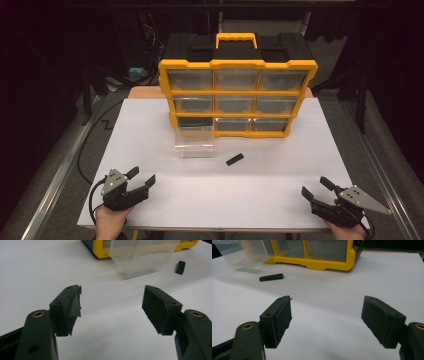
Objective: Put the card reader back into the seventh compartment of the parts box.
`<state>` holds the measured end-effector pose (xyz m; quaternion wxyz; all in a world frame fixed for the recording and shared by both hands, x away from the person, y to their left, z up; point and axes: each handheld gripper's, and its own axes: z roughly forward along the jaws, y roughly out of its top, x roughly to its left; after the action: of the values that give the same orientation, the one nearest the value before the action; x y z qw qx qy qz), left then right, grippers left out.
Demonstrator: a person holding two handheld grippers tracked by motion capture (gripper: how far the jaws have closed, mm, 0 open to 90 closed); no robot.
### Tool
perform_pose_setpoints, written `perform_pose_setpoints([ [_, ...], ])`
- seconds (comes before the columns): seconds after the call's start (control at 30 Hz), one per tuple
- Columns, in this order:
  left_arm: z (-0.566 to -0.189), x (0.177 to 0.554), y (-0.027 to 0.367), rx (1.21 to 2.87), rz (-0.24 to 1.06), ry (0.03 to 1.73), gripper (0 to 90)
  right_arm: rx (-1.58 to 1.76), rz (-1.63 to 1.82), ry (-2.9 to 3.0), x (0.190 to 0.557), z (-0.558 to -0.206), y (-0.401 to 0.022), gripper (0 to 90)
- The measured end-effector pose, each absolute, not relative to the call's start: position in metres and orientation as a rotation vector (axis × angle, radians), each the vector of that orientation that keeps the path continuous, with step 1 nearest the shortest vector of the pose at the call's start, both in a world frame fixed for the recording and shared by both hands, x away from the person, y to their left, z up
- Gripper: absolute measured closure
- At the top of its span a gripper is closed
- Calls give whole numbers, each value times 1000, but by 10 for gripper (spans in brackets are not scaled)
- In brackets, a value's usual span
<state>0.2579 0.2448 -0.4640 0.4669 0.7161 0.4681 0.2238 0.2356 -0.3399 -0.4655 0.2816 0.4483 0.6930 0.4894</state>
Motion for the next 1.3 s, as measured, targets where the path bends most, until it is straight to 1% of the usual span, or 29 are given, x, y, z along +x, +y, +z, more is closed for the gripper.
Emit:
perform_pose_setpoints([
  [1.3,-465,263,242,1758,540,1162,314,1211,1293,1843,240,-462,-333,236],
])
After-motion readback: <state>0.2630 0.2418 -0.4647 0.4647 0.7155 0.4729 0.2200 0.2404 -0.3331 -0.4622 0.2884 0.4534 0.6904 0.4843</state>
